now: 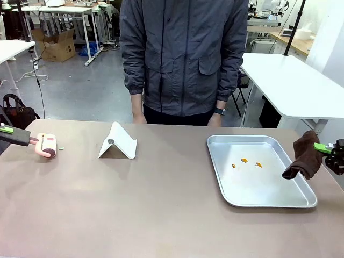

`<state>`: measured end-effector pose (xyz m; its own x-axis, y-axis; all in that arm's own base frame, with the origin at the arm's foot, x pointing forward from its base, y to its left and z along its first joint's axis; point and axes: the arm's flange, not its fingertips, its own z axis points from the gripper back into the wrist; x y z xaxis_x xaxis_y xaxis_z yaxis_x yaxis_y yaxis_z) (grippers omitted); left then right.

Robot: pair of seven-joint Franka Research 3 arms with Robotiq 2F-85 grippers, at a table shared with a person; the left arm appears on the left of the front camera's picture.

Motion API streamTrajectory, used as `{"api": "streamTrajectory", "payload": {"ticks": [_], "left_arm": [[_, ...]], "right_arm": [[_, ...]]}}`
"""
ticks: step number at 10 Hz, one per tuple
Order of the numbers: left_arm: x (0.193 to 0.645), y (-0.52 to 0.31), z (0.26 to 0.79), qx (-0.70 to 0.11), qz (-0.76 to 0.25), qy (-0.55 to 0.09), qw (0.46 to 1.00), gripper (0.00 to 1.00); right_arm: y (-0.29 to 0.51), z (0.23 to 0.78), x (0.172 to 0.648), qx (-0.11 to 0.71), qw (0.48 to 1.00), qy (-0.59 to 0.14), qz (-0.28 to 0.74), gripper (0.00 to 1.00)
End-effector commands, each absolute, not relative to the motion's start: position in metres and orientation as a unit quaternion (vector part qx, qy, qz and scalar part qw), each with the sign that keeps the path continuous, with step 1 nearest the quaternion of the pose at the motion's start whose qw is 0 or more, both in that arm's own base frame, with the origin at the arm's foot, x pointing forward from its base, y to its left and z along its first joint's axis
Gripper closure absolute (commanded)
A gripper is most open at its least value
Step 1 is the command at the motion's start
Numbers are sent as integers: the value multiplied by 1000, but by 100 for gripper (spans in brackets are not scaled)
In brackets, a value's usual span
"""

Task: Clean the surface of the table.
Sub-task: If a person points to the right, clean the right side of the table with your right hand, and if they point to the left, clean the left side with your left hand.

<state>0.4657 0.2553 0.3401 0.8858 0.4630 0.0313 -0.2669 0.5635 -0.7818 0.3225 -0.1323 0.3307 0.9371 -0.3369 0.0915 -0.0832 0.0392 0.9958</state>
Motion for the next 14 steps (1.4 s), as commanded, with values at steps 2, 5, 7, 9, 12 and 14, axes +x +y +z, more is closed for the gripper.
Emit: {"api": "streamTrajectory", "payload": {"ticks": [2, 5, 7, 9, 12, 14], "left_arm": [[470, 258, 322, -397, 201, -109, 889, 77], [465, 262, 308, -388, 200, -102, 894, 77], [465, 251, 309, -384, 186, -98, 899, 77], [469, 235, 311, -375, 171, -96, 906, 77], [489, 201, 323, -359, 143, -76, 919, 77], [504, 176, 336, -353, 126, -72, 924, 77]], "right_arm": [[-132, 335, 322, 692, 701, -147, -89, 100], [-132, 335, 322, 692, 701, -147, -89, 100], [-132, 335, 322, 692, 701, -147, -89, 100], [-132, 335, 322, 692, 701, -147, -89, 100], [-132, 335, 322, 692, 701, -147, -89, 100], [-132, 335, 322, 692, 701, -147, -89, 100]]}}
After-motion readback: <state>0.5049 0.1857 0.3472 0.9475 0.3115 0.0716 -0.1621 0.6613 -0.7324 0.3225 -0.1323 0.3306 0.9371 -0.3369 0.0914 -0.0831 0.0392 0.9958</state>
